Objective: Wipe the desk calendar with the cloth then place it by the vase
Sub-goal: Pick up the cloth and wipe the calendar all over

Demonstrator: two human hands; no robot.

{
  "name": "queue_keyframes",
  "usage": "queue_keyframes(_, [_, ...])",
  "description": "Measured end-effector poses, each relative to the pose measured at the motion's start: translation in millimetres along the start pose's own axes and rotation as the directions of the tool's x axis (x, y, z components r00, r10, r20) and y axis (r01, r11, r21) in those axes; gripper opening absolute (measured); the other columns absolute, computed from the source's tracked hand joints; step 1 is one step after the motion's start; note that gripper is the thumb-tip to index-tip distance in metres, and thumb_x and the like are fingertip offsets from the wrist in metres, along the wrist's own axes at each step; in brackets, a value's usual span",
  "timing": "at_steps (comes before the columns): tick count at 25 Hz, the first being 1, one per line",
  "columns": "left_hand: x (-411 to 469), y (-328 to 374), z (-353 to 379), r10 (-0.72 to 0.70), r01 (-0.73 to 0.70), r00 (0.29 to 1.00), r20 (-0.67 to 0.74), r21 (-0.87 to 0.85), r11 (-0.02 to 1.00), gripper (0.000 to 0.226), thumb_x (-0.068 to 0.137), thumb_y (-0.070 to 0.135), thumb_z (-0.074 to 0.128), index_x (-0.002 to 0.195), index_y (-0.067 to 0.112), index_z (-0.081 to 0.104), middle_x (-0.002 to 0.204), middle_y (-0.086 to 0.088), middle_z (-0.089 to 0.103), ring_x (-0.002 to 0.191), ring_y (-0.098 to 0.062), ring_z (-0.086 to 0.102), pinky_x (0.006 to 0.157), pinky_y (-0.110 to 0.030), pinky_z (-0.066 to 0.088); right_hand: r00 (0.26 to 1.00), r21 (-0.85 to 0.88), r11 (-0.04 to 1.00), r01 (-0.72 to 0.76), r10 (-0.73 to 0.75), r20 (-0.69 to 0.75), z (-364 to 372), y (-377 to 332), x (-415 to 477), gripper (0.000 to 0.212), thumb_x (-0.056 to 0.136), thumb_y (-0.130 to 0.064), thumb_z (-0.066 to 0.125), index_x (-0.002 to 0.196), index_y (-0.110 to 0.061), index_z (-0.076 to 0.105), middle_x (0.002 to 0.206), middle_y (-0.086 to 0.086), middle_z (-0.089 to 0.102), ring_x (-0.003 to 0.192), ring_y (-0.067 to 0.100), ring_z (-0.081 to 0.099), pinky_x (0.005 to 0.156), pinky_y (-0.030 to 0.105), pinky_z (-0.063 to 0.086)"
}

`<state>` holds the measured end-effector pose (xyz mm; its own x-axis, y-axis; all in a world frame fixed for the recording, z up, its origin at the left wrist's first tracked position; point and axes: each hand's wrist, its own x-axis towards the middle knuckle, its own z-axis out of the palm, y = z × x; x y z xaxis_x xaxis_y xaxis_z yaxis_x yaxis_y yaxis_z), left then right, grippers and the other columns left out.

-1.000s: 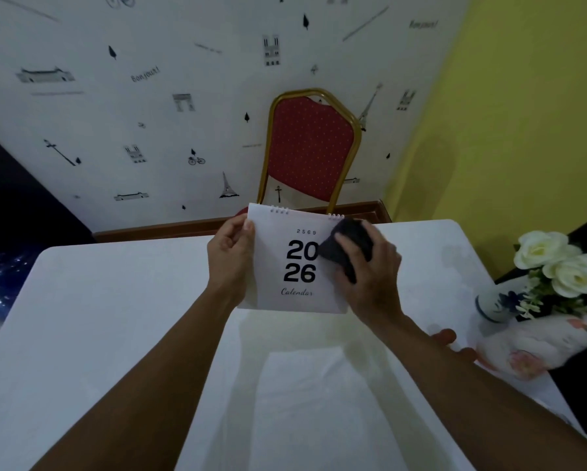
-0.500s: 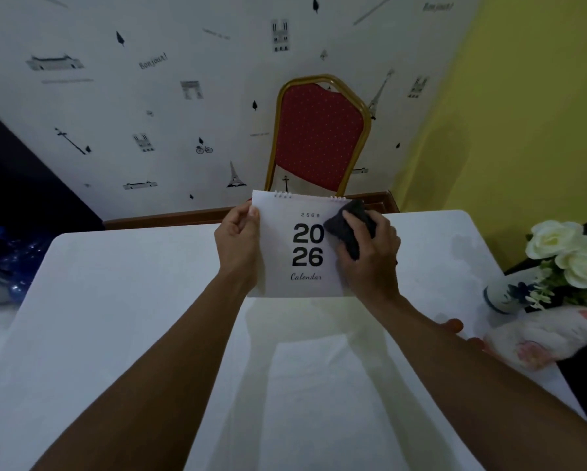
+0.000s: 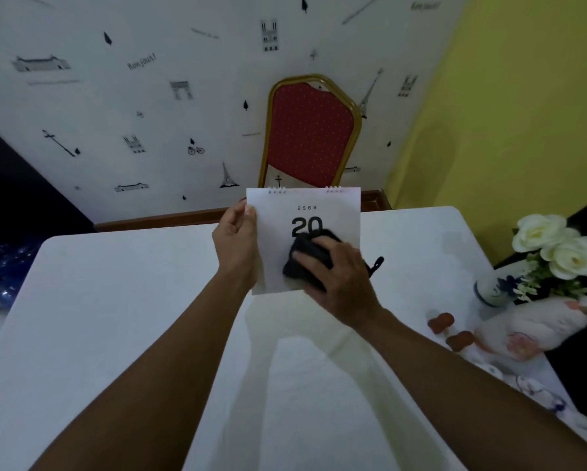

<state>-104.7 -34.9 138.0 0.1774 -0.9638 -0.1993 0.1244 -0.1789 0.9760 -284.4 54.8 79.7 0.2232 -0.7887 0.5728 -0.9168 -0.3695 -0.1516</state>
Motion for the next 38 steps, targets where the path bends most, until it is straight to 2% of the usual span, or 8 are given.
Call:
queue_keyframes(5, [0,7,-4,0.017,-0.017,1.000,0.000,0.038,0.999,0.013,0.101,0.034,0.057,0.104,0.030,0.068,0.081,0.020,0.070,0.061,0.007,0.066,0.043,-0.009,0.049,0.902,0.043,0.914,-0.404,0.406,-0.150,-17,28,34,0.046,0.090,-0.033,0.070,0.132,-0.013,0.067,0.134,0.021,0.058,0.113,0.038,0.057,0.096,0.051,0.048])
queue_keyframes(14, [9,10,-12,-0.034,0.025,0.994,-0.108,-0.084,0.996,0.015,0.100,0.029,0.059,0.110,0.025,0.070,0.094,0.009,0.071,0.082,-0.010,0.068,0.065,-0.028,0.060,0.999,-0.072,0.997,-0.038,0.038,0.006,0,20,-18,0.049,0.079,-0.019,0.077,0.126,-0.014,0.070,0.126,0.022,0.064,0.097,0.039,0.063,0.080,0.049,0.057])
queue_keyframes(20, [7,8,-23,-0.024,0.007,0.979,-0.201,-0.082,0.997,0.014,0.102,0.027,0.057,0.094,0.035,0.067,0.080,0.022,0.071,0.070,0.003,0.066,0.050,-0.014,0.052,0.846,0.079,0.855,-0.512,0.518,-0.128,-19,37,-5,0.051,0.082,-0.024,0.074,0.131,-0.016,0.065,0.129,0.015,0.057,0.108,0.032,0.058,0.088,0.046,0.057])
queue_keyframes(23, [4,4,-18,-0.057,0.036,0.977,-0.205,-0.104,0.994,0.013,0.101,0.029,0.058,0.093,0.036,0.066,0.086,0.018,0.068,0.078,-0.005,0.065,0.053,-0.018,0.051,0.869,0.173,0.889,-0.424,0.453,-0.201,-20,11,20,0.051,0.085,-0.030,0.070,0.134,-0.019,0.062,0.132,0.012,0.055,0.113,0.028,0.057,0.091,0.040,0.056])
queue_keyframes(29, [-7,2,0,0.012,-0.019,0.994,-0.111,-0.066,0.998,0.009,0.101,0.033,0.057,0.097,0.034,0.065,0.102,0.010,0.068,0.095,-0.015,0.067,0.075,-0.036,0.062,0.981,0.068,0.980,-0.187,0.189,-0.028,11,-53,17,0.052,0.096,-0.046,0.066,0.140,-0.019,0.062,0.139,0.018,0.058,0.115,0.031,0.058,0.096,0.043,0.052])
queue_keyframes(32, [-7,3,-8,0.064,-0.064,0.996,-0.056,-0.001,0.998,0.010,0.102,0.034,0.056,0.098,0.036,0.065,0.091,0.018,0.070,0.082,-0.006,0.069,0.064,-0.024,0.060,0.912,0.096,0.914,-0.393,0.401,-0.083,1,-34,37,0.051,0.097,-0.041,0.065,0.143,-0.021,0.059,0.139,0.017,0.054,0.118,0.032,0.055,0.099,0.043,0.050])
queue_keyframes(35, [-13,-3,-9,0.150,-0.151,0.988,0.026,0.064,0.986,0.017,0.102,0.034,0.056,0.112,0.025,0.066,0.098,0.014,0.071,0.080,-0.003,0.069,0.059,-0.016,0.058,0.714,0.238,0.717,-0.655,0.690,-0.114,-13,-14,70,0.049,0.096,-0.036,0.067,0.141,-0.020,0.059,0.135,0.015,0.050,0.118,0.032,0.052,0.097,0.045,0.053])
queue_keyframes(38, [-21,-1,3,0.227,-0.232,0.973,0.050,0.118,0.966,0.014,0.102,0.033,0.056,0.113,0.029,0.064,0.103,0.018,0.065,0.087,0.001,0.066,0.060,-0.008,0.053,0.752,0.271,0.745,-0.610,0.652,-0.099,-12,-31,82,0.049,0.095,-0.040,0.066,0.139,-0.021,0.058,0.131,0.014,0.050,0.115,0.027,0.053,0.089,0.029,0.049])
